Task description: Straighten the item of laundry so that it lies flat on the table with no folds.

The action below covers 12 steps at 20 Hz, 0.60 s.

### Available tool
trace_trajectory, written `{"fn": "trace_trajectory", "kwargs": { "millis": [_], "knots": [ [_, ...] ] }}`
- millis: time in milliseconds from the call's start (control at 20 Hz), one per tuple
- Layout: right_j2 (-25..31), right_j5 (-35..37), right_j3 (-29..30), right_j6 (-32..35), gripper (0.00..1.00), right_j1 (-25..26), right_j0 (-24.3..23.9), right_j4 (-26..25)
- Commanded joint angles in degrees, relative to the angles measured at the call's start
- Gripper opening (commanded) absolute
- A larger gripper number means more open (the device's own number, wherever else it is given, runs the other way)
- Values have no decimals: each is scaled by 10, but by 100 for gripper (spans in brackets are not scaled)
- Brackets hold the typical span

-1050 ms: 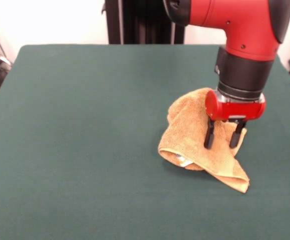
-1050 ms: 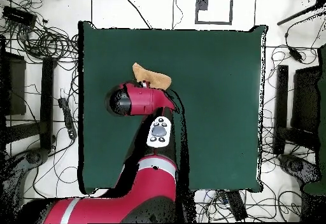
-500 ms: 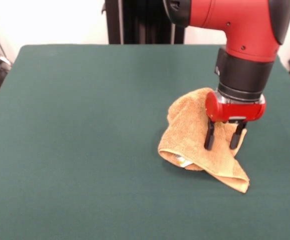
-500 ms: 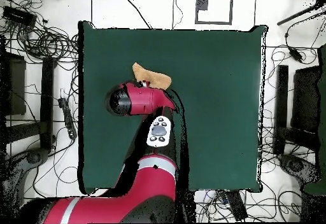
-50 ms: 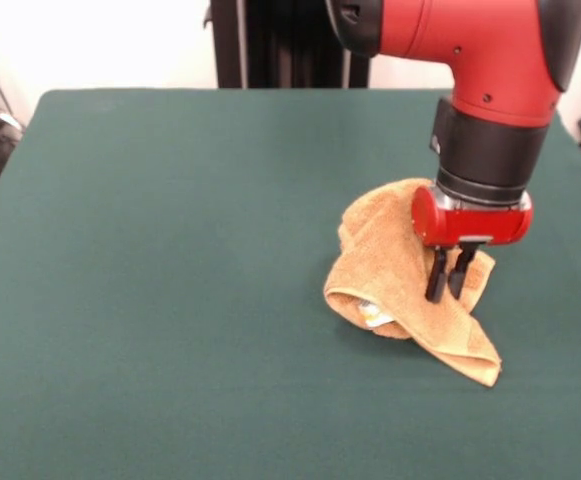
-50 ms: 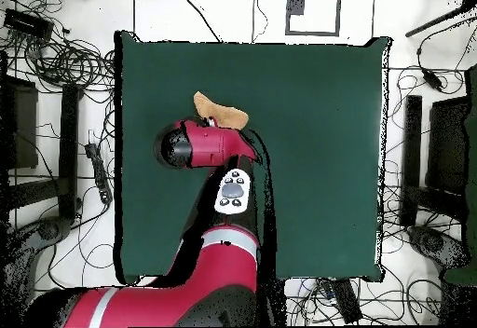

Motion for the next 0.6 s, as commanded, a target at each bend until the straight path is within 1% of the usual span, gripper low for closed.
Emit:
{"fn": "trace_trajectory", "kwargs": {
  "millis": [50, 350, 400, 600],
  "knots": [
    [42, 43, 17, 91, 0, 43, -3, 8],
    [45, 38, 14, 88, 0, 45, -7, 7],
    [47, 47, 13, 90, 0, 45, -10, 12],
    [48, 12, 29, 103, 0, 32, -11, 13]
  ]
}}
